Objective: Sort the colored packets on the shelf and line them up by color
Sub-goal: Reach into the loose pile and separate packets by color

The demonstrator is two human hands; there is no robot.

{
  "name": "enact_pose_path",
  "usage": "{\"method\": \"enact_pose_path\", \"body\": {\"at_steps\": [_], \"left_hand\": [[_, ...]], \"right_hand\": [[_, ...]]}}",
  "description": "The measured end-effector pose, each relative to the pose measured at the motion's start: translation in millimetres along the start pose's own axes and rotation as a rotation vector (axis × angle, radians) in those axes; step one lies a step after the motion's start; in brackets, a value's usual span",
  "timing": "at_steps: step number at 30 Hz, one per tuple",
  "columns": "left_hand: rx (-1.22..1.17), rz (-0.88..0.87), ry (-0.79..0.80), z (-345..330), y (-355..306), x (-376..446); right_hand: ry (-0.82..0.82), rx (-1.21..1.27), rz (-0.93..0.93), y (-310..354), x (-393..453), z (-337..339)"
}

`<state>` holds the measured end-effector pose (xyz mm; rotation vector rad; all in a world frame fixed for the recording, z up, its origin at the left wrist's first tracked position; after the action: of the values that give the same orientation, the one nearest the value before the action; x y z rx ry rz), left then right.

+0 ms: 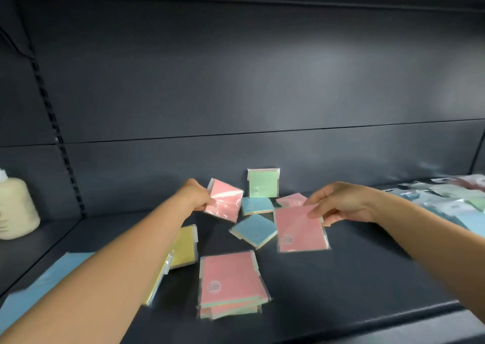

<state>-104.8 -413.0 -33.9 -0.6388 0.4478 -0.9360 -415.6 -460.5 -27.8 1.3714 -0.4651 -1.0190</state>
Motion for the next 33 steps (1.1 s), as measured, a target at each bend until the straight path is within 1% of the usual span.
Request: {"method": "enact_pose_path", "body": {"at_steps": [2,4,6,8,11,15,19,21,24,29,31,33], "left_hand": [[-0.093,-0.031,-0.07,11,-8,-26],[-0.271,-0.05,-0.082,14,-15,-56],[-0.445,-0.049,-0.034,10,-22,-87],[-0.542,-0.059,0.039,0,-31,-117],[-0.559,-0.075,0.123,-20,-41,-152],[-0.498,-0.082,0.197,-47,-50,-183],[-0.461,-0.063,0.235,-67,-56,-201],[-0.378,-0.053,0.249,-75,-58,-204],[-0.131,-0.056,0.262,-82,-64,-197],[0.281,-0.062,0.311,-89,-77,-176],[0.494,-0.088,0.307,-92,-83,-168],[0.593,-0.099,0.277,-91,-91,-160]], "right_hand": [[0.018,-0.033,-0.048,-16,-17,3],[-0.011,-0.043,-0.075,-34,-32,4],[-0.065,-0.019,-0.064,-50,-46,3],[-0.122,-0.001,-0.024,-59,-57,2],[-0.183,-0.041,0.003,-63,-70,8],[-0.144,-0.13,-0.037,-65,-82,15],[-0.146,-0.198,-0.04,-65,-85,25],[-0.134,-0.227,-0.04,-65,-84,30],[-0.115,-0.279,-0.052,-68,-78,40],[-0.084,-0.522,-0.066,-60,-72,59],[-0.056,-0.552,-0.05,-52,-69,64],[-0.038,-0.543,-0.026,-43,-62,69]]}}
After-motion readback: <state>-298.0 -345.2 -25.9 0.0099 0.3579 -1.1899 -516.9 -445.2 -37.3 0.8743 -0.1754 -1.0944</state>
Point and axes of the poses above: each hand's wrist, its own x-axis towards the middle knuckle, its own z-axis out of the back of the hand, y = z × x, the point moved 8 cm from there along x, towards the middle knuckle, and after that the axes turned 13 degrees about x, right-handed, at the moved point
